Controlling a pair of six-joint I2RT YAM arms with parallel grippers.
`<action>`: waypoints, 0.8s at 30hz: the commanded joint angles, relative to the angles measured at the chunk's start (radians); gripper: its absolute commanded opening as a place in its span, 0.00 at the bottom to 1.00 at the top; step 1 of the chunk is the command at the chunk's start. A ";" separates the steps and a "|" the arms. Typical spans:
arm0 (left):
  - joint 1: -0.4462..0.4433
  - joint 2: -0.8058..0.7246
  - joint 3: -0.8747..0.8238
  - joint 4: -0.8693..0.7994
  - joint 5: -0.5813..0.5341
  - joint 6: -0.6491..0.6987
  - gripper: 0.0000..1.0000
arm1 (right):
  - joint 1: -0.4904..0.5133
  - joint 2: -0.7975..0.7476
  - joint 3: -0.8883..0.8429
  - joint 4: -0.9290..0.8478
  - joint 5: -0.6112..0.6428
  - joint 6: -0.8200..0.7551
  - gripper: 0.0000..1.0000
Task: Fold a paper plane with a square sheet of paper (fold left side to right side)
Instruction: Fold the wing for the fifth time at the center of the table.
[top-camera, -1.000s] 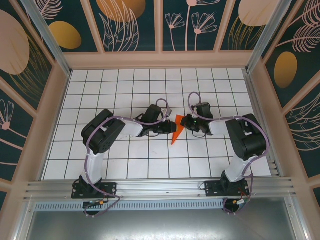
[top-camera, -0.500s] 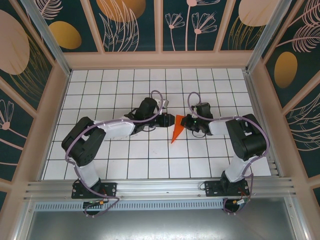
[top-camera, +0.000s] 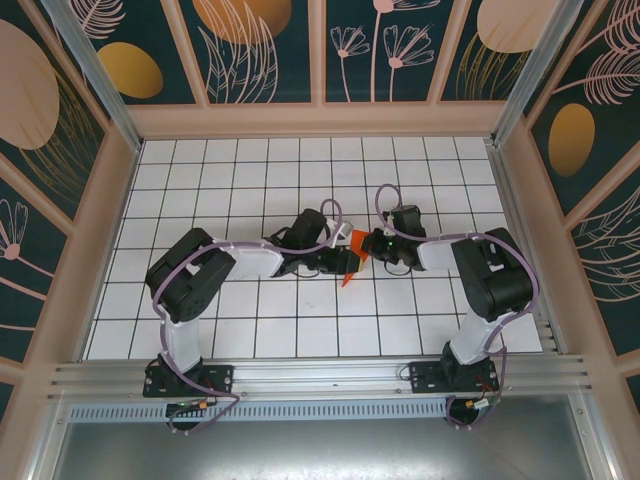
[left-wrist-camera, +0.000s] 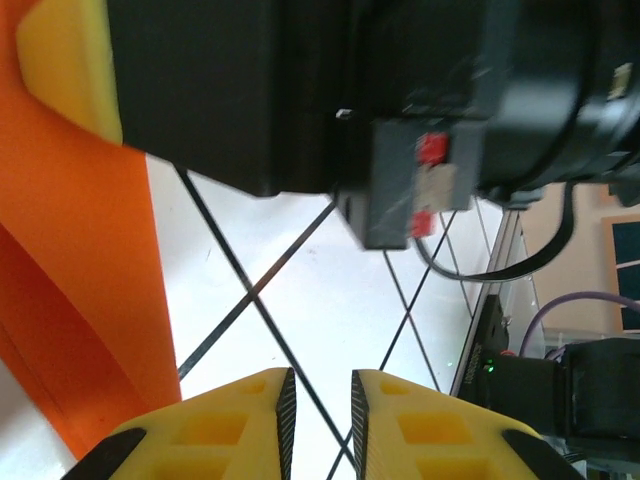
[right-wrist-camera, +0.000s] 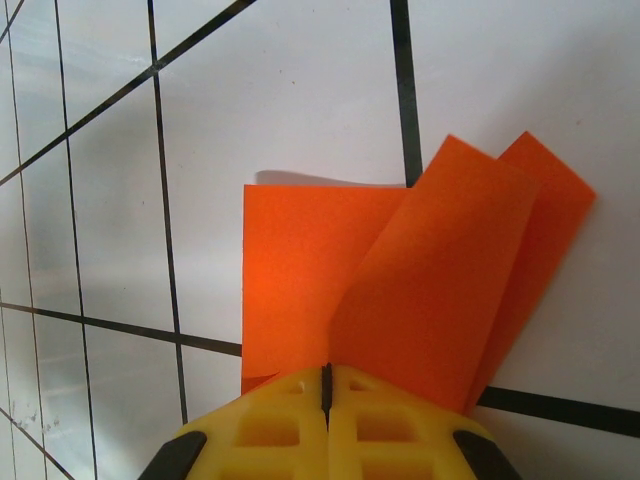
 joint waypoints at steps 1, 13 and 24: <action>-0.006 0.025 0.012 0.007 0.006 0.001 0.26 | 0.006 0.037 -0.035 -0.144 0.079 -0.024 0.05; -0.007 0.056 -0.015 0.005 -0.009 -0.007 0.26 | 0.009 0.038 -0.030 -0.152 0.085 -0.029 0.05; -0.018 0.086 -0.015 -0.005 -0.020 -0.007 0.26 | 0.009 0.039 -0.024 -0.157 0.086 -0.029 0.05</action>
